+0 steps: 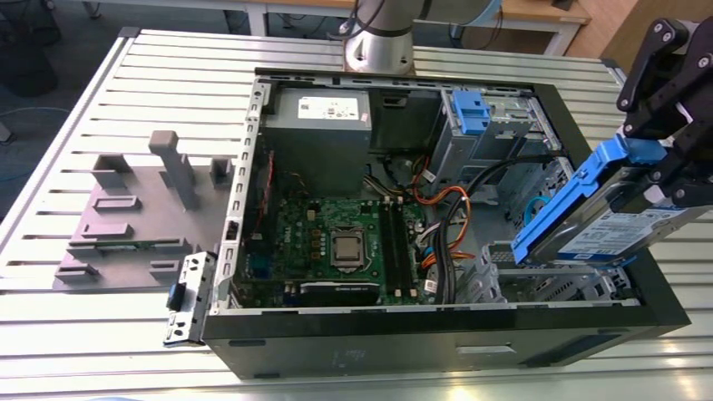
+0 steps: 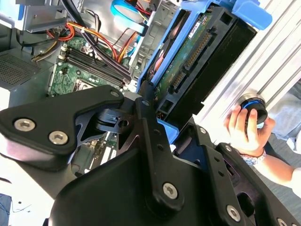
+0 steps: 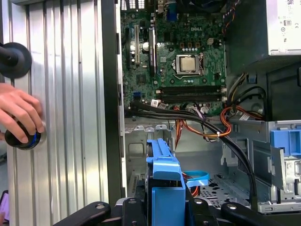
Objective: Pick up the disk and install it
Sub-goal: 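Insert the disk into the insertion slot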
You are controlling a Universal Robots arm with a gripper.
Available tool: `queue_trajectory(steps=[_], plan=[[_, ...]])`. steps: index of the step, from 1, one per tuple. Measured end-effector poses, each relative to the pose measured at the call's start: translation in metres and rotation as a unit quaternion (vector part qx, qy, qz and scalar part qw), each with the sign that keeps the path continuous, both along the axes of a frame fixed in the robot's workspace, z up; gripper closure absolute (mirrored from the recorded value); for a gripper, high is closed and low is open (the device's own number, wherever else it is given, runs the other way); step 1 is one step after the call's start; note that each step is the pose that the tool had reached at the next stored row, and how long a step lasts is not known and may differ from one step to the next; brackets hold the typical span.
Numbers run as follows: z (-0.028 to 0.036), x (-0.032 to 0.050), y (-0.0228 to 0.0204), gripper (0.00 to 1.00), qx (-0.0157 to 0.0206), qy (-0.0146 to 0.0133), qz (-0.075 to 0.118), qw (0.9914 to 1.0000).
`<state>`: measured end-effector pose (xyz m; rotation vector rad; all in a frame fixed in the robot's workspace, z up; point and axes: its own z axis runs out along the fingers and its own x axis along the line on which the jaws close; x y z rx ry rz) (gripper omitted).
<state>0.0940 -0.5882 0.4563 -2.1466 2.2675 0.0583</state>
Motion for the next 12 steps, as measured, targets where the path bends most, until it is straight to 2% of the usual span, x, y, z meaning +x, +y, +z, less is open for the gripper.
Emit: queue_trajectory(steps=[8, 12], plan=[[-0.0015, -0.0075, 0.0000, 0.64, 0.0010, 0.0000, 0.000, 1.00000], [-0.0027, -0.0090, 0.0000, 0.64, 0.0081, 0.0000, 0.000, 0.99997]])
